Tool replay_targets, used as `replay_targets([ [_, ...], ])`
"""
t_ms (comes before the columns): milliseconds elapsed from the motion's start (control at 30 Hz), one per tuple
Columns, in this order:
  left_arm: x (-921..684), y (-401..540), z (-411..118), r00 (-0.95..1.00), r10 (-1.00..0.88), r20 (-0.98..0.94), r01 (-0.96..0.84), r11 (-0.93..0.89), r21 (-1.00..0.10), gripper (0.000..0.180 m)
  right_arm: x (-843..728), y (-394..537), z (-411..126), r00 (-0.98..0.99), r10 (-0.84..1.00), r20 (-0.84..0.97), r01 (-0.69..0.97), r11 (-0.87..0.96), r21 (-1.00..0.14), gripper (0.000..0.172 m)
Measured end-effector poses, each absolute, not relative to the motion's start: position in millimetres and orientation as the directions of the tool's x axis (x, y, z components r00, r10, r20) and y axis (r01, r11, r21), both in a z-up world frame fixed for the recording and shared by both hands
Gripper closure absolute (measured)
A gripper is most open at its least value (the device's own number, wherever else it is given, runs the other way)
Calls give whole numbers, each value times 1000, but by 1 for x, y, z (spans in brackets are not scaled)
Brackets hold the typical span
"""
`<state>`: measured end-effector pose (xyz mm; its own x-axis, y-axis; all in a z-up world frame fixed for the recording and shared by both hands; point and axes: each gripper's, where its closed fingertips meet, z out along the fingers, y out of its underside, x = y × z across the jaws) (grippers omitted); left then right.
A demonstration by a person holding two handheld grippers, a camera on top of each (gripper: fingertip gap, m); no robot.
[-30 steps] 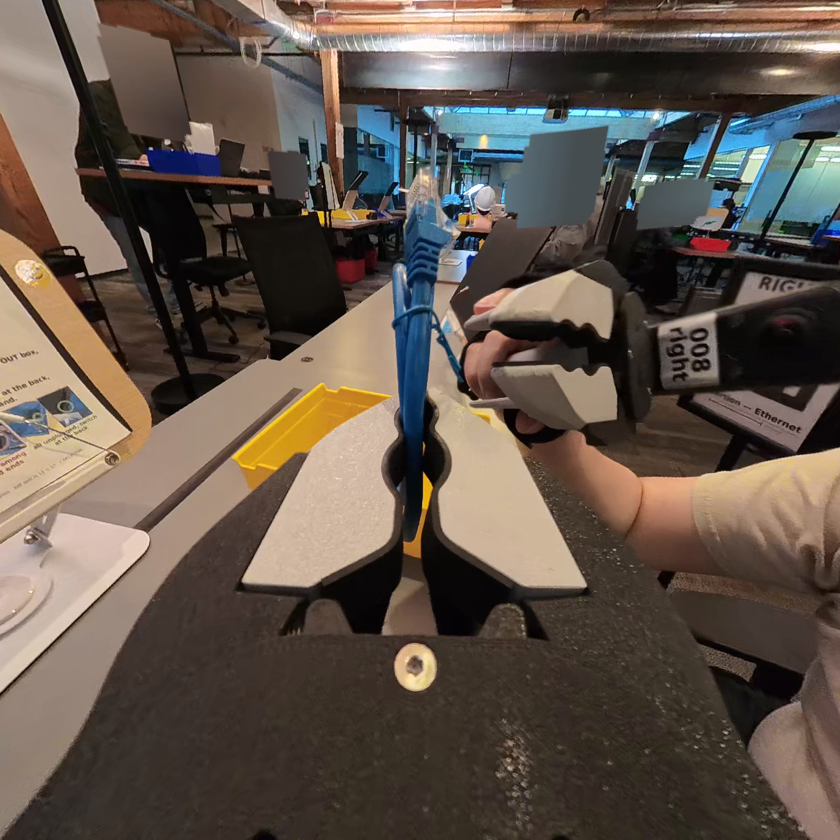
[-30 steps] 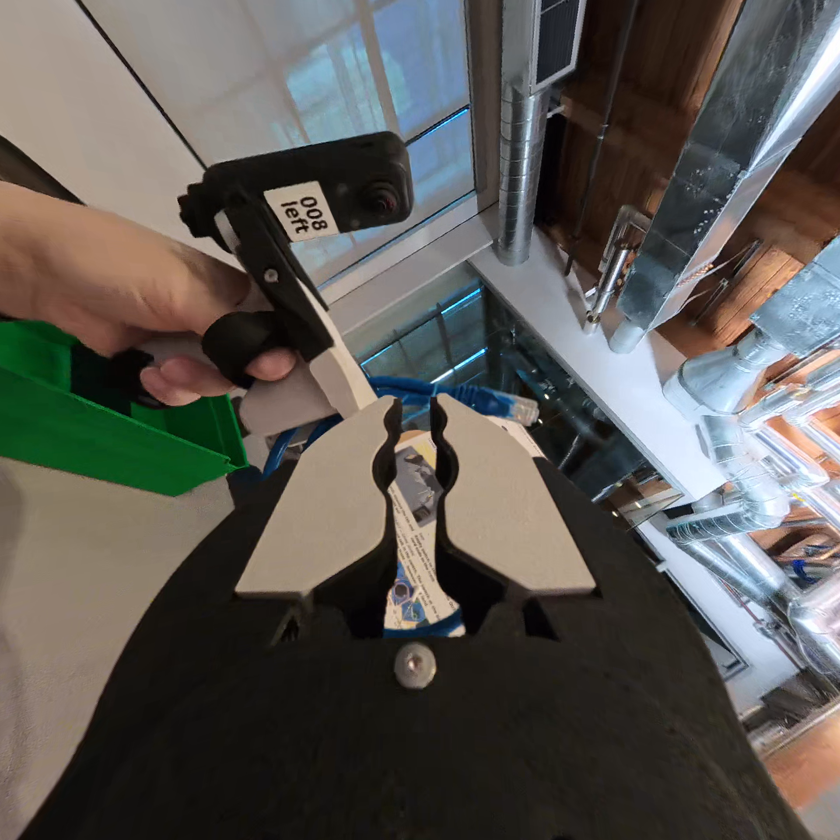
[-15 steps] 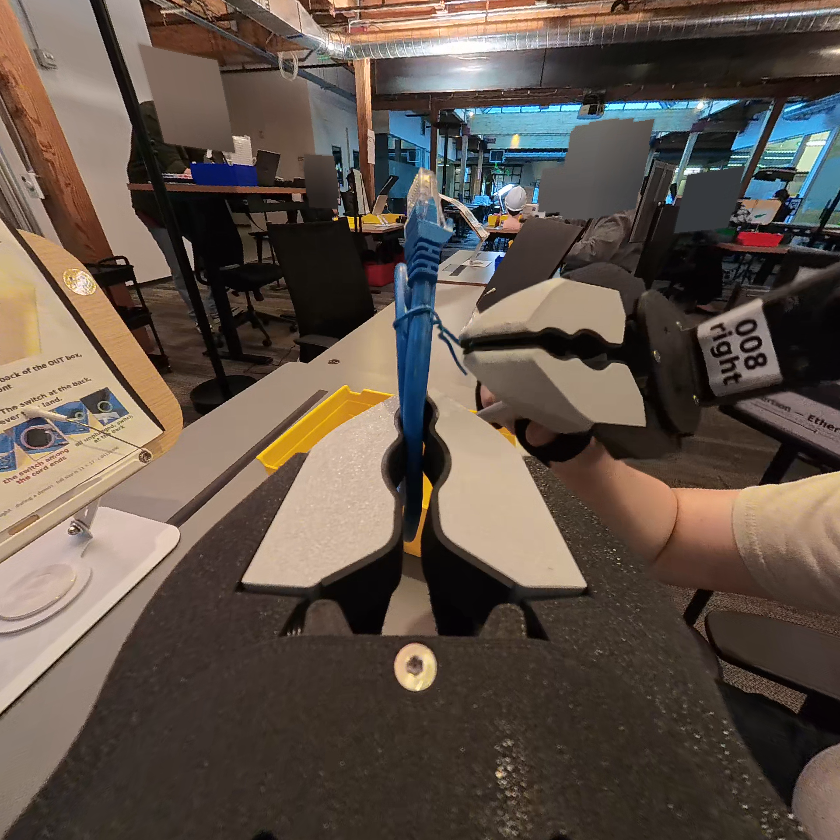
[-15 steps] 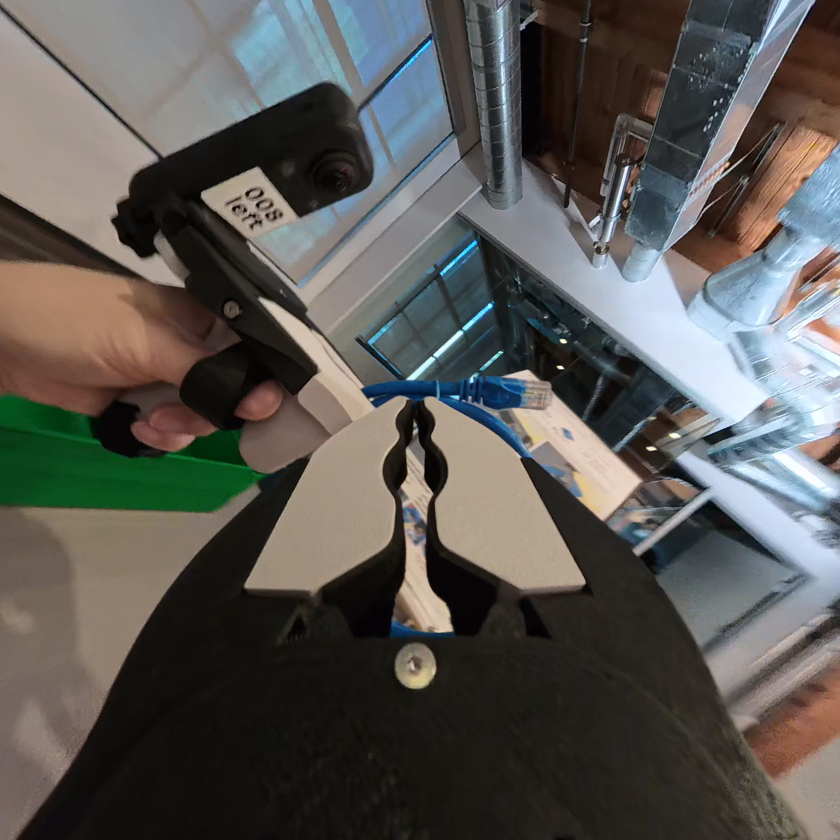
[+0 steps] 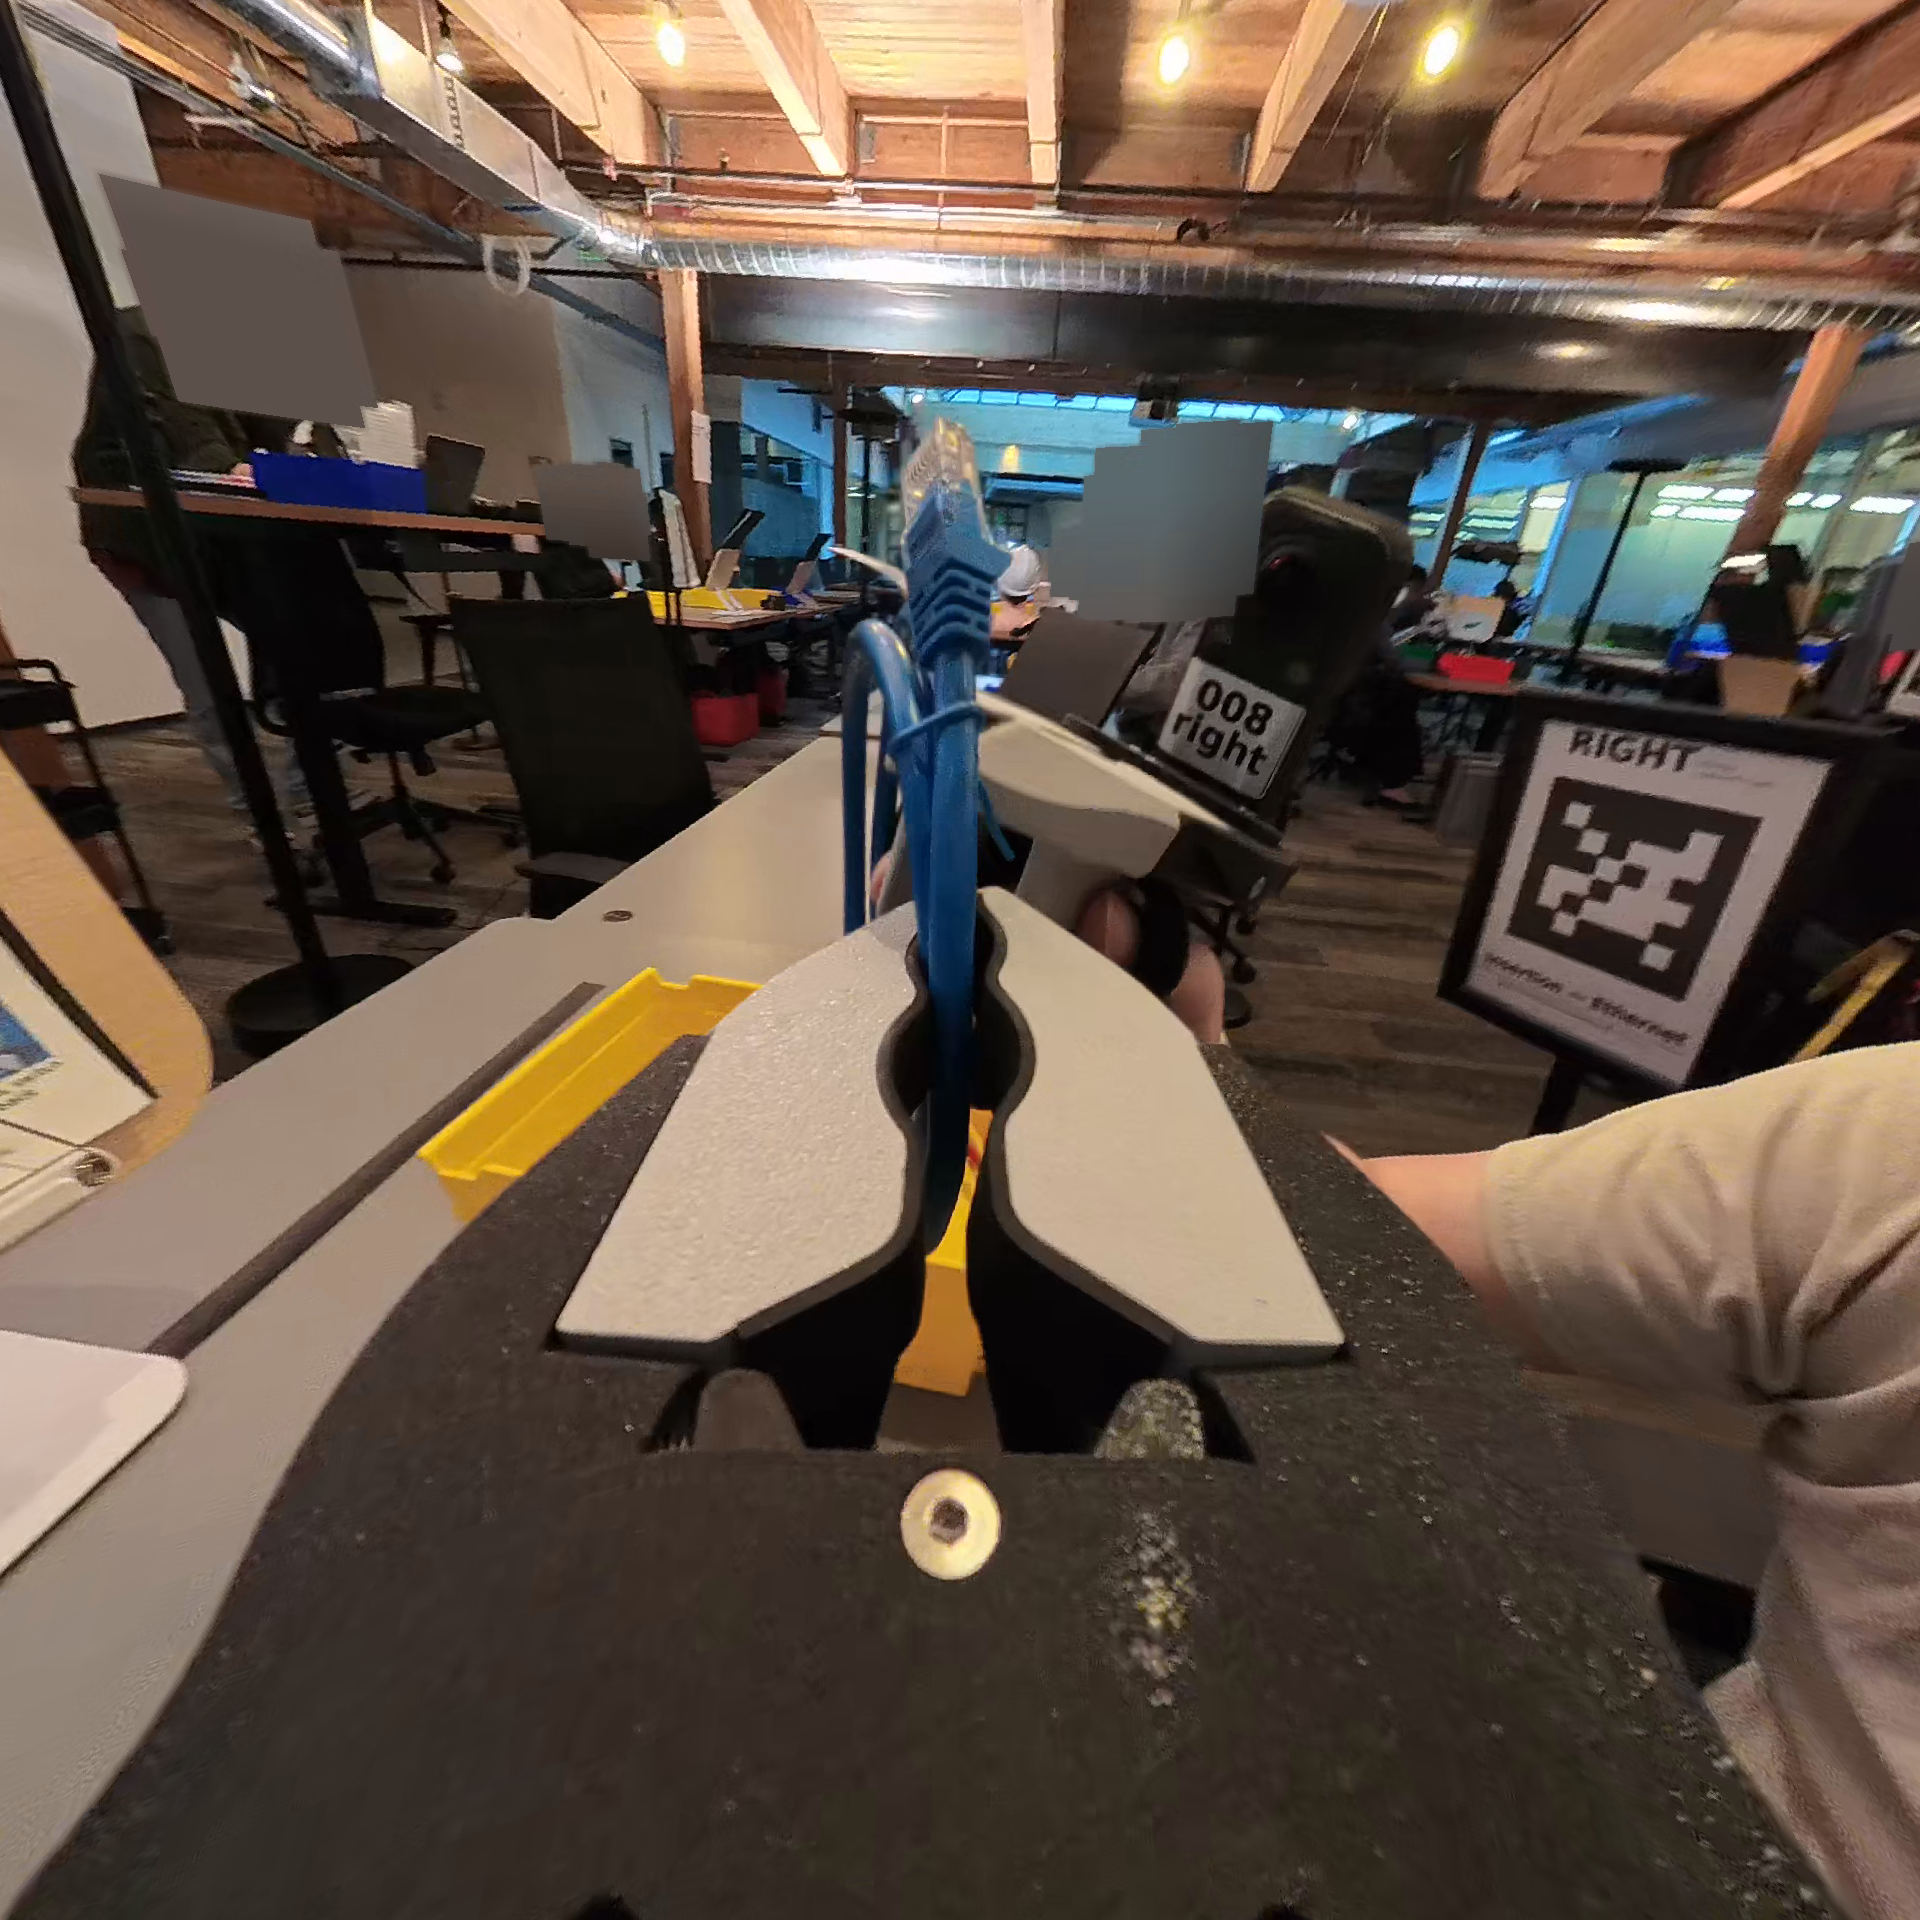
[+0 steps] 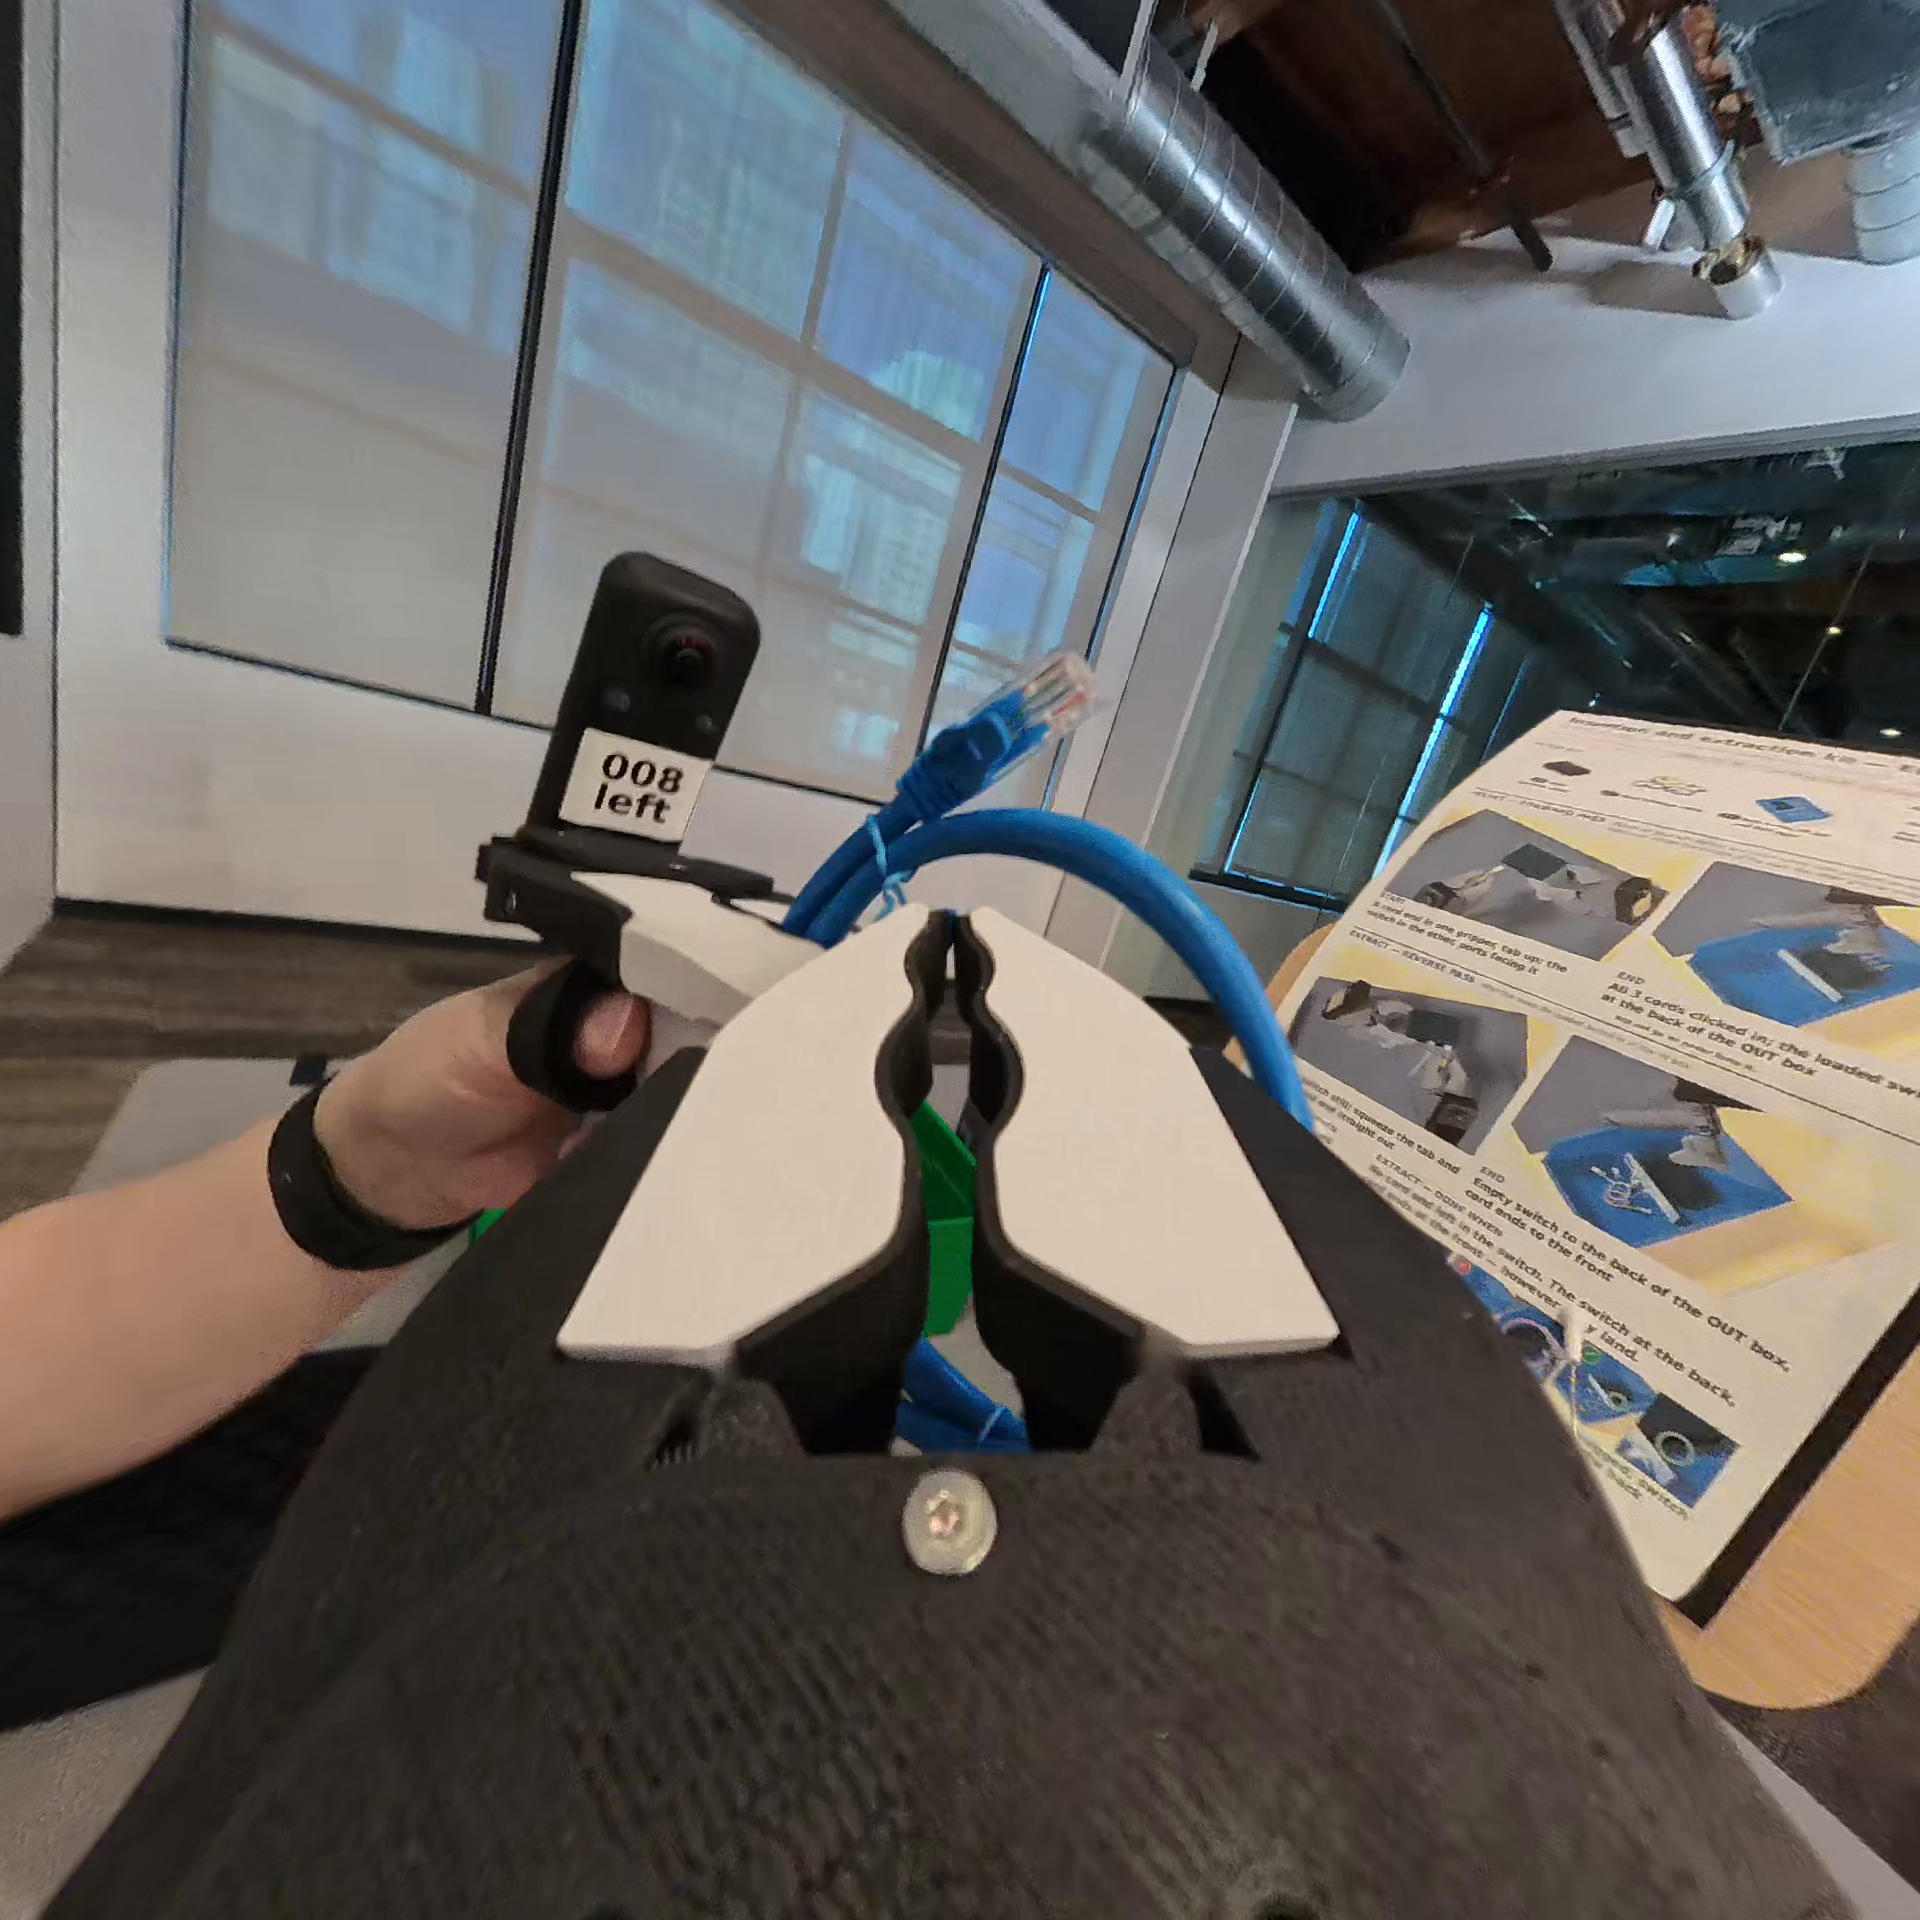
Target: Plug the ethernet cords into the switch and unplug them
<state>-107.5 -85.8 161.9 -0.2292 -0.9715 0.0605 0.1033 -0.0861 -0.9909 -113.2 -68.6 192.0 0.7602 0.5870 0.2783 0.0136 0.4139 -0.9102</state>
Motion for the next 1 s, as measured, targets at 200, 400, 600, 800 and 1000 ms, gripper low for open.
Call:
replay_targets([
  [200,-111,-86,167,-272,-955,117,128,-156,-979,179,-129,-75,183,650,739,179,-37,267,-963,170],
  [400,-110,-84,165,-238,-969,72,129,-105,-986,179,-129,-86,185,429,901,-72,-232,33,-972,170],
  [600,-107,-80,160,-173,-985,9,108,-28,-994,179,-120,-84,181,483,876,-2,-148,79,-986,158],
  [800,-104,-76,157,-97,-993,-71,91,62,-994,179,-101,-85,199,604,797,-7,-199,143,-970,165],
  [1000,-99,-80,153,-88,-992,-96,80,89,-993,179,-112,-75,181,606,795,-24,-134,73,-988,163],
])
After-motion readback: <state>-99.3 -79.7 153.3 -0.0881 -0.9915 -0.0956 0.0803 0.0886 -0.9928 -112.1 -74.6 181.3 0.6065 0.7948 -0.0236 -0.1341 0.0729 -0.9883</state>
